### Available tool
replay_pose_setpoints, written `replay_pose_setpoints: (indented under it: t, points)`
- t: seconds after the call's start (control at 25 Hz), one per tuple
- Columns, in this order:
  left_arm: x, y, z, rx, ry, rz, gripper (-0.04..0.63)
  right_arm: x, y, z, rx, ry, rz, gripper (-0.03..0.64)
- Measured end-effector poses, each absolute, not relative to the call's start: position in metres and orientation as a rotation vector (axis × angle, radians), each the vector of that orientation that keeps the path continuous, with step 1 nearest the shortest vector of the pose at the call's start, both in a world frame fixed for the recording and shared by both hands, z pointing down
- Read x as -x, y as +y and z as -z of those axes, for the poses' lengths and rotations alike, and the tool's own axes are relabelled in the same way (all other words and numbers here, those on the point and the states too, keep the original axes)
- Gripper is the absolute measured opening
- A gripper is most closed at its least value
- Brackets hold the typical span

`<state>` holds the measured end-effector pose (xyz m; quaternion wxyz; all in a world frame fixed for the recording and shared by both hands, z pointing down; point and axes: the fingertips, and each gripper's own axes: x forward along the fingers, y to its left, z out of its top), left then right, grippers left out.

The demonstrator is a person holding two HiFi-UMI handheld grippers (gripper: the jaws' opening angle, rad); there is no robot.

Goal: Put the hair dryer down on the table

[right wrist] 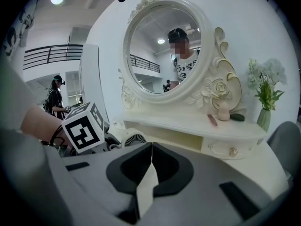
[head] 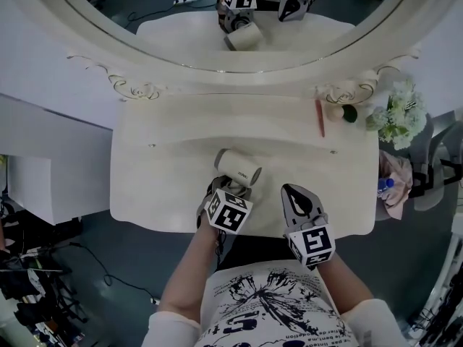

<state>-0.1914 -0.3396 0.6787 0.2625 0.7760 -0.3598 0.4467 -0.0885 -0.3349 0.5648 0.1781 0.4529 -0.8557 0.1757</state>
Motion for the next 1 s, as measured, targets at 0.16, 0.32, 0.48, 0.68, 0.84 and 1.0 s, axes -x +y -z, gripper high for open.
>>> replay_pose_setpoints:
  t: [0.16,0.32,0.48,0.68,0.84,1.0]
  points:
    - [0.191,-0.339,-0.678,-2.130,-0.987,-1.183,0.235,0.090,-0.334,-0.566,-1.275,-2.424,-0.505,0.017]
    - [0.191,-0.338,-0.678,-2.150,-0.992,-1.164,0.235,0.090,-0.335,-0.565,-1.274,-2.427,-0.512,0.017]
    - [0.188,-0.335,-0.676,-2.192,-0.954,-1.123,0.253,0.090,-0.335,-0.564,-1.282,-2.429,-0.522,0.017]
    - [0.181,-0.331,-0.673,-2.206,-0.892,-1.020,0.307,0.091,-0.335,-0.564,-1.293,-2.426,-0.528,0.017]
    - [0.178,-0.329,-0.671,-2.217,-0.875,-1.011,0.330,0.091,-0.335,-0.561,-1.308,-2.423,-0.526,0.017]
    - [0.180,-0.327,-0.665,-2.213,-0.909,-0.993,0.342,0.089,-0.335,-0.553,-1.329,-2.424,-0.516,0.017]
